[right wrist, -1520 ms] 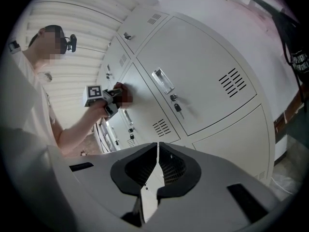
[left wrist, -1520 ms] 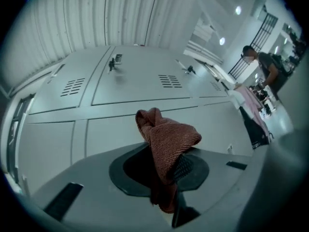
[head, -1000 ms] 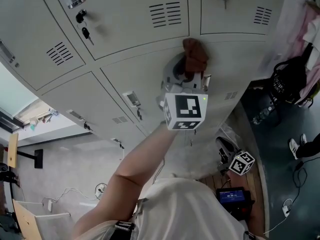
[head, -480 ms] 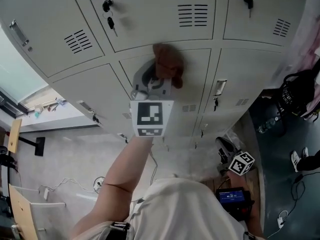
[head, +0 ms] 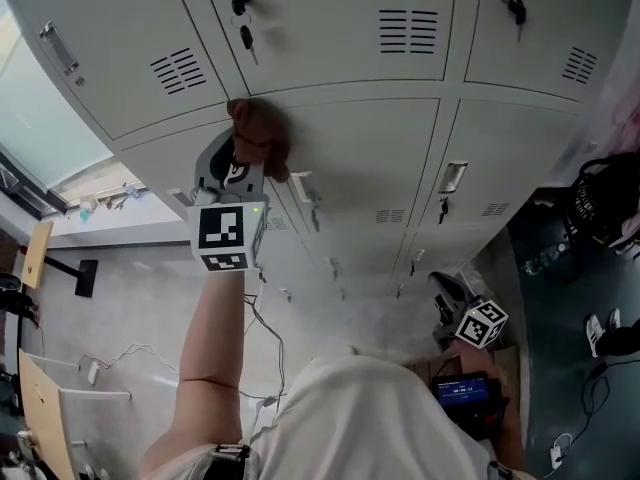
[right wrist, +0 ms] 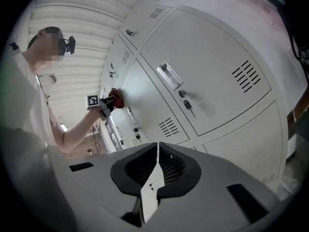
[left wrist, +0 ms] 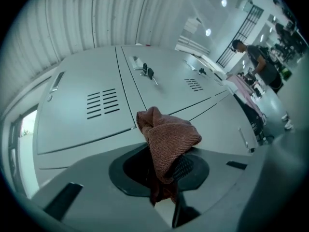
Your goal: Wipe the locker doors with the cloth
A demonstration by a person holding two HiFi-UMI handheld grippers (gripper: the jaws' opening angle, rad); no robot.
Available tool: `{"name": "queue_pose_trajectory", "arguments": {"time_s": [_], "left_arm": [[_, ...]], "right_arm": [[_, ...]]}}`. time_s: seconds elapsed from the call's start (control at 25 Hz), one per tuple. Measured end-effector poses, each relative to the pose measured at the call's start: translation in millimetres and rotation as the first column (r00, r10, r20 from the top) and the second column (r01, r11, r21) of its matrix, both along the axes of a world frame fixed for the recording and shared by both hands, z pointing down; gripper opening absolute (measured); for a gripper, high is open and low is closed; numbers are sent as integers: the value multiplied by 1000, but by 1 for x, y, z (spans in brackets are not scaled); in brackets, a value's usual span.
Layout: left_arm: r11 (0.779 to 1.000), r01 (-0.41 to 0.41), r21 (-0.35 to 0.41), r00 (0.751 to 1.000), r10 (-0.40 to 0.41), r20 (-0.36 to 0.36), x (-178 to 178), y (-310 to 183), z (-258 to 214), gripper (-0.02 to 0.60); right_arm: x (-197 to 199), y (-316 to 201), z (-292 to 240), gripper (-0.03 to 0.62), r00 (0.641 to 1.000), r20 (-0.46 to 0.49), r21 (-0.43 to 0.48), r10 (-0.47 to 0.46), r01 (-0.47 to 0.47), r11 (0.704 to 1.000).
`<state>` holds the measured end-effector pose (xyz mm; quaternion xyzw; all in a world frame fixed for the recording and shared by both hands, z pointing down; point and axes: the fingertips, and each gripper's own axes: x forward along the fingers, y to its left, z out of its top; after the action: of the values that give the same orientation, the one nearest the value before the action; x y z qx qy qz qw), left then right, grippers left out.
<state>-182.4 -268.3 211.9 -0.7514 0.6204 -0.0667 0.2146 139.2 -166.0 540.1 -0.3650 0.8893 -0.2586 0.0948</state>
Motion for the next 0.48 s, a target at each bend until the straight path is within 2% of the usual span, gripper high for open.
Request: {"name": "queue_pose_trajectory", "arguments": {"time_s": [0.08,0.16,0.28,0.4,0.48], "left_arm": [[999,40,20,999,-41,33,-6,7,-9,80],[999,33,24,999,-33,7,-11,16,-10,80],[999,-50,-12,992,48,-116,-7,26,7,80],[985,-157,-67,955,134,-263,10,37,47,80],[972,-205,-116,931,157,-329,23,46,84,81]], "right_arm": [[0,1,-11,23,999,50,9,-12,11,1000],[-4,1,-27,23,995,89,41,-39,35,999],[-11,-1,-42,23,994,68,89,-89,83,993],[-17,0,-43,23,990,21,110,-139,136,985],[-23,3,-44,23,985,9,121,-174,172,978]]}}
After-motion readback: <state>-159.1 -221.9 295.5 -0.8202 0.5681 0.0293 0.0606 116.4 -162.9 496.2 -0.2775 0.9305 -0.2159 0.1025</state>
